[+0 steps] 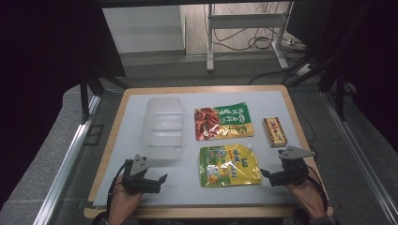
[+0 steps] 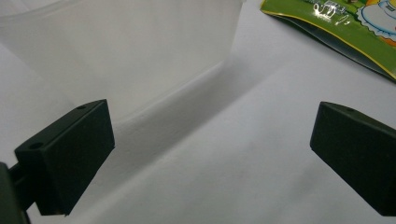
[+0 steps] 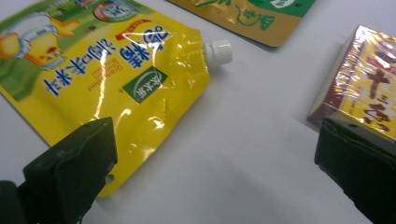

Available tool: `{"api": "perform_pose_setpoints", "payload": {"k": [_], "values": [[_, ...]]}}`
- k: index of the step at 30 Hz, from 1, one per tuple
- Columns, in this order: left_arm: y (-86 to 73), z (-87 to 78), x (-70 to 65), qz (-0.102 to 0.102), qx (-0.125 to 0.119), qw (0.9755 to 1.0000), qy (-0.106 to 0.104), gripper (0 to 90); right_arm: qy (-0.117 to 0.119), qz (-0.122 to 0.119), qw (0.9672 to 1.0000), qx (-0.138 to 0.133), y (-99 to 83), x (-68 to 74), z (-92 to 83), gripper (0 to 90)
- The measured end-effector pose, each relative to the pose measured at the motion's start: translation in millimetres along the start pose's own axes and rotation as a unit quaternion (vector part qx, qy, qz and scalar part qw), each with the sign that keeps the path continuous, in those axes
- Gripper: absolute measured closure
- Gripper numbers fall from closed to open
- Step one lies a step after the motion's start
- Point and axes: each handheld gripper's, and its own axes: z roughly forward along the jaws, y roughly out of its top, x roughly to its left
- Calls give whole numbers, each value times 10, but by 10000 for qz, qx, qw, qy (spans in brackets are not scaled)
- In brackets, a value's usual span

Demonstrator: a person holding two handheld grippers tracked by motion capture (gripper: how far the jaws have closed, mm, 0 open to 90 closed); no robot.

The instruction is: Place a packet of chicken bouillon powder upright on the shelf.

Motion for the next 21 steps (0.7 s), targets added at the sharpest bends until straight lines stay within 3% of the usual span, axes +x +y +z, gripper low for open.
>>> {"api": "perform_pose_setpoints", "payload": {"k": [9, 21], "values": [[20, -13, -39, 44, 141, 9998, 106, 0, 86, 192, 9997, -138, 32, 46, -16, 0], [57, -24, -82, -42, 193, 9997, -118, 9, 143, 255, 9991, -300, 59, 106, -31, 0]]}}
